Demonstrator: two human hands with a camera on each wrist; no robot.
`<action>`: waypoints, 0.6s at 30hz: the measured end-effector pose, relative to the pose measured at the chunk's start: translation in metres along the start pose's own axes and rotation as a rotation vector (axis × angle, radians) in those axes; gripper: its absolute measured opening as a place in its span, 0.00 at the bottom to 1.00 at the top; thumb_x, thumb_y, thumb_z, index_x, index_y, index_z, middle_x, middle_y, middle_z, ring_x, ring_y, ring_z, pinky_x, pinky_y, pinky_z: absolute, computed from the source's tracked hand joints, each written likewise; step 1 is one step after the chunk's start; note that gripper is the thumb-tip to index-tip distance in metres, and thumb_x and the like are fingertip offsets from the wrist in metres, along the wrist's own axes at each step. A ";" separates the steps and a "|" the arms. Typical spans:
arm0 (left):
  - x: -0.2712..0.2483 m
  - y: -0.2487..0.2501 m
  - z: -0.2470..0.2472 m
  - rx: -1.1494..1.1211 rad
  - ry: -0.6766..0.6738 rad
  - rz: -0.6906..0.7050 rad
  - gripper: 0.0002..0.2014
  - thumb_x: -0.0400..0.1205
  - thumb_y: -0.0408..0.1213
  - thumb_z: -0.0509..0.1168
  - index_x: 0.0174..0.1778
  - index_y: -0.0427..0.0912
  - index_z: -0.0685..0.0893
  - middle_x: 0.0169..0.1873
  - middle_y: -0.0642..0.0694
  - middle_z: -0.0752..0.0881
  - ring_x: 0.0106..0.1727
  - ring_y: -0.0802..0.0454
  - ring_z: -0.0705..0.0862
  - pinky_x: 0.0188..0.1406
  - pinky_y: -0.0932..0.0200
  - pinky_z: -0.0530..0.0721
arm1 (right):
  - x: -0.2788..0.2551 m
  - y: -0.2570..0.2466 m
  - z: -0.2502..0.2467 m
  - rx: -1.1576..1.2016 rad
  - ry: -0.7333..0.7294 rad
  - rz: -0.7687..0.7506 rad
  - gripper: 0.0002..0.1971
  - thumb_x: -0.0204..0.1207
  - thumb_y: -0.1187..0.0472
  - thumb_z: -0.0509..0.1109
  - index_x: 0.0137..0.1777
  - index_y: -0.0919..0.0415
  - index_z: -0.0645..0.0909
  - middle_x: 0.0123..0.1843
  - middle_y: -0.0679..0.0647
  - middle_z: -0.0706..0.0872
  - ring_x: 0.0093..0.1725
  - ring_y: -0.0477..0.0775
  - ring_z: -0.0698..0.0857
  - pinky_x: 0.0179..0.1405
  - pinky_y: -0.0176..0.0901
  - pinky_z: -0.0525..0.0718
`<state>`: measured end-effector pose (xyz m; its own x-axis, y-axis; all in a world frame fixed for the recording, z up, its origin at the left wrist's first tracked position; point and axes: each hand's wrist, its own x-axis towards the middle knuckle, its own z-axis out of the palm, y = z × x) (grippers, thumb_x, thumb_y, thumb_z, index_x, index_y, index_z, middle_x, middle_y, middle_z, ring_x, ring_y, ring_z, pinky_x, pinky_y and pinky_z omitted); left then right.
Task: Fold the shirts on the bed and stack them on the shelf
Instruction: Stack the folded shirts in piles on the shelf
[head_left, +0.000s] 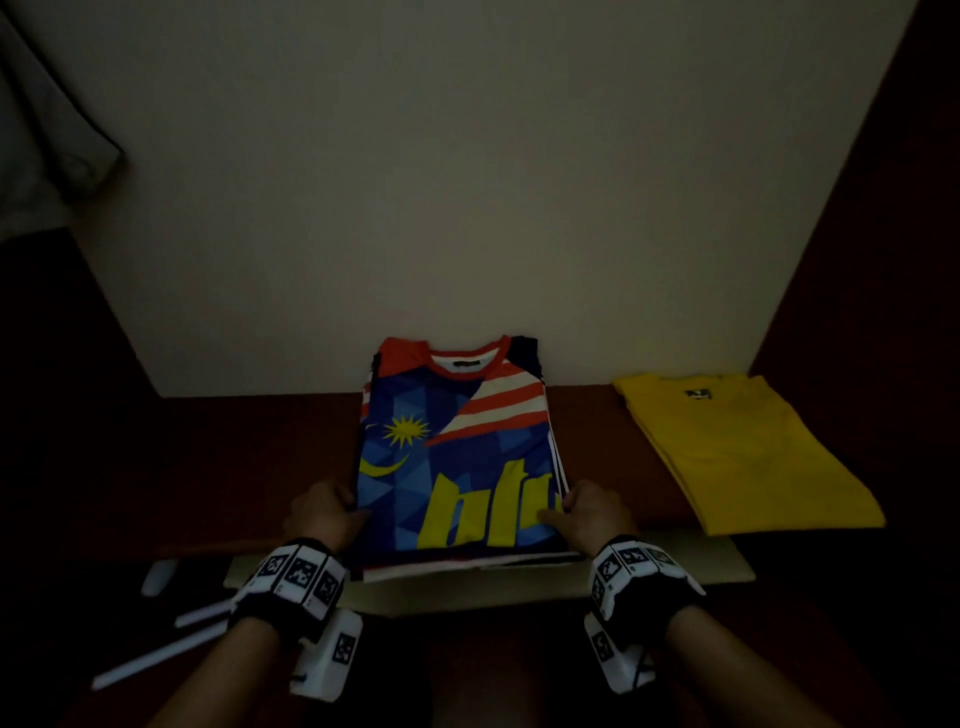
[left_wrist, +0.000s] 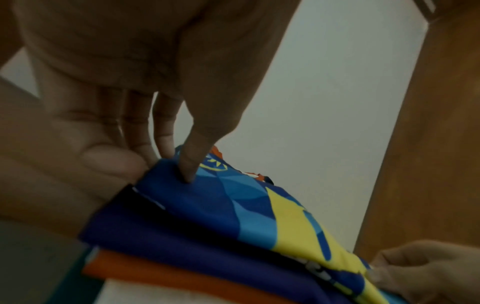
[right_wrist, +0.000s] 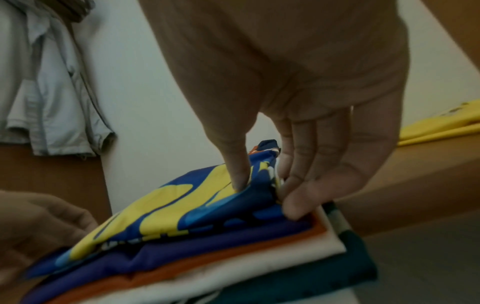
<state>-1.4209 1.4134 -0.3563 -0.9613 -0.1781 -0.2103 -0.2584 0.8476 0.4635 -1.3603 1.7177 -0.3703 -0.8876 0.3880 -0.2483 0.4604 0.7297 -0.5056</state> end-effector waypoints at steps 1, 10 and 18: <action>0.000 0.000 -0.001 0.001 0.001 0.000 0.11 0.76 0.44 0.76 0.47 0.46 0.83 0.59 0.40 0.85 0.62 0.40 0.82 0.56 0.55 0.78 | 0.000 -0.001 0.000 0.017 0.000 0.003 0.19 0.69 0.43 0.77 0.49 0.57 0.80 0.51 0.55 0.86 0.52 0.58 0.86 0.46 0.45 0.83; 0.009 -0.010 -0.005 -0.320 -0.151 -0.105 0.07 0.75 0.32 0.77 0.39 0.39 0.83 0.47 0.36 0.87 0.40 0.47 0.82 0.28 0.58 0.78 | 0.002 -0.001 -0.003 0.557 -0.005 0.129 0.13 0.66 0.71 0.81 0.41 0.59 0.79 0.50 0.63 0.86 0.44 0.59 0.86 0.25 0.45 0.85; 0.013 -0.003 -0.002 -0.732 -0.263 -0.176 0.15 0.74 0.35 0.78 0.49 0.32 0.81 0.42 0.35 0.85 0.37 0.42 0.84 0.18 0.60 0.82 | -0.002 -0.013 -0.010 0.908 -0.200 0.160 0.07 0.78 0.71 0.71 0.45 0.66 0.74 0.39 0.61 0.82 0.37 0.56 0.82 0.33 0.48 0.82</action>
<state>-1.4325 1.4079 -0.3583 -0.8699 -0.0775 -0.4871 -0.4894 0.2583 0.8329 -1.3646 1.7137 -0.3547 -0.8399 0.2800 -0.4649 0.4638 -0.0744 -0.8828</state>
